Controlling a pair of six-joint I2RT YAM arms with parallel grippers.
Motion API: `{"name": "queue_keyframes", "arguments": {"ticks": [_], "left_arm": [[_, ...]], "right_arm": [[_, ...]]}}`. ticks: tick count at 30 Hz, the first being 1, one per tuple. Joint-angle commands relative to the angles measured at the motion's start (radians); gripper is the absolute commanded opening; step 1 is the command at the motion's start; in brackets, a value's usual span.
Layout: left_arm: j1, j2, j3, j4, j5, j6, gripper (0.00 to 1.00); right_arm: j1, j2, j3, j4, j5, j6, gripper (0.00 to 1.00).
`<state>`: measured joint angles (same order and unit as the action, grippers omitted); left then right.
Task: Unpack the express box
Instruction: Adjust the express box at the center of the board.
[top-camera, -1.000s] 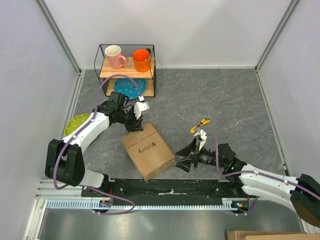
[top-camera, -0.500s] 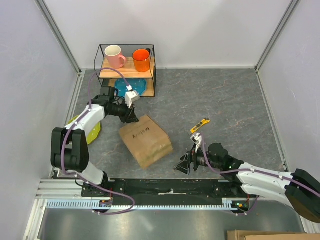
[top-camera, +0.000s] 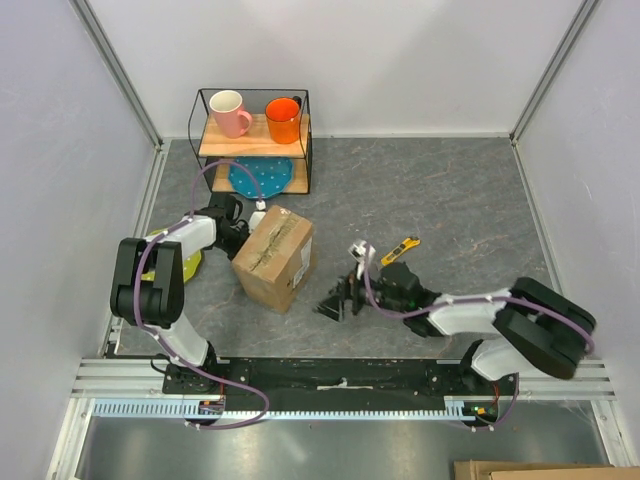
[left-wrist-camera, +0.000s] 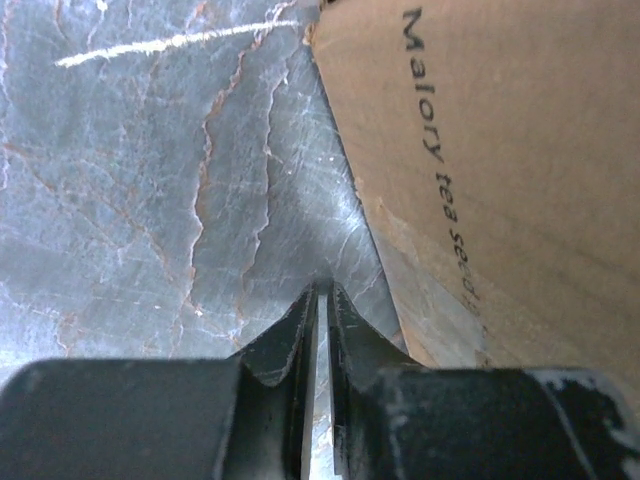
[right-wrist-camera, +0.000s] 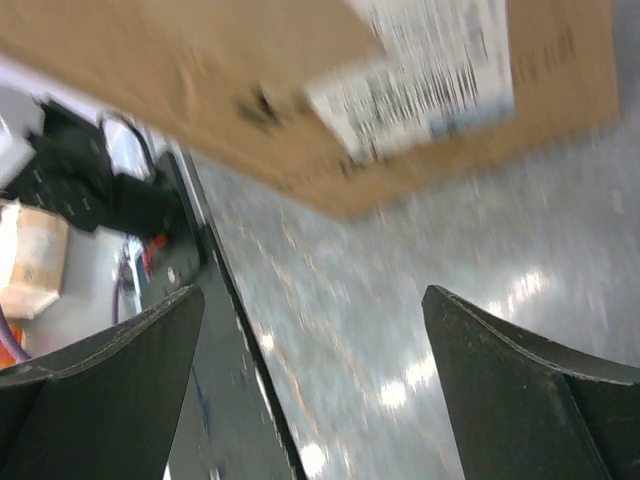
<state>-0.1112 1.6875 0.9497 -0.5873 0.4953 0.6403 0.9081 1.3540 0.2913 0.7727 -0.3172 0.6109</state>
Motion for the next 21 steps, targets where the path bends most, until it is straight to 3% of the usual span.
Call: {"name": "queue_keyframes", "arguments": {"ticks": [1,6,9,13,16,21], "left_arm": [[-0.001,-0.029,-0.037,-0.080,-0.083,0.047,0.15],[0.011,-0.083,0.000,-0.137,-0.081,0.053,0.16],[0.028,-0.135,0.087,-0.213,-0.064,0.048,0.27],[0.053,-0.205,0.222,-0.316,-0.035,0.044,0.57],[0.071,-0.268,0.331,-0.394,-0.018,0.045,0.73],[0.082,-0.333,0.523,-0.488,0.002,0.035,0.81]], "right_arm": [[0.012,0.137,0.192,0.171,-0.003,-0.020,0.98],[0.011,0.119,0.275,0.068,0.019,-0.092,0.98],[0.011,0.002,0.308,-0.151,0.062,-0.233,0.98],[0.011,-0.114,0.402,-0.427,0.089,-0.378,0.98],[0.009,-0.160,0.456,-0.539,0.113,-0.459,0.98],[0.005,-0.173,0.525,-0.630,0.217,-0.562,0.98]]}}
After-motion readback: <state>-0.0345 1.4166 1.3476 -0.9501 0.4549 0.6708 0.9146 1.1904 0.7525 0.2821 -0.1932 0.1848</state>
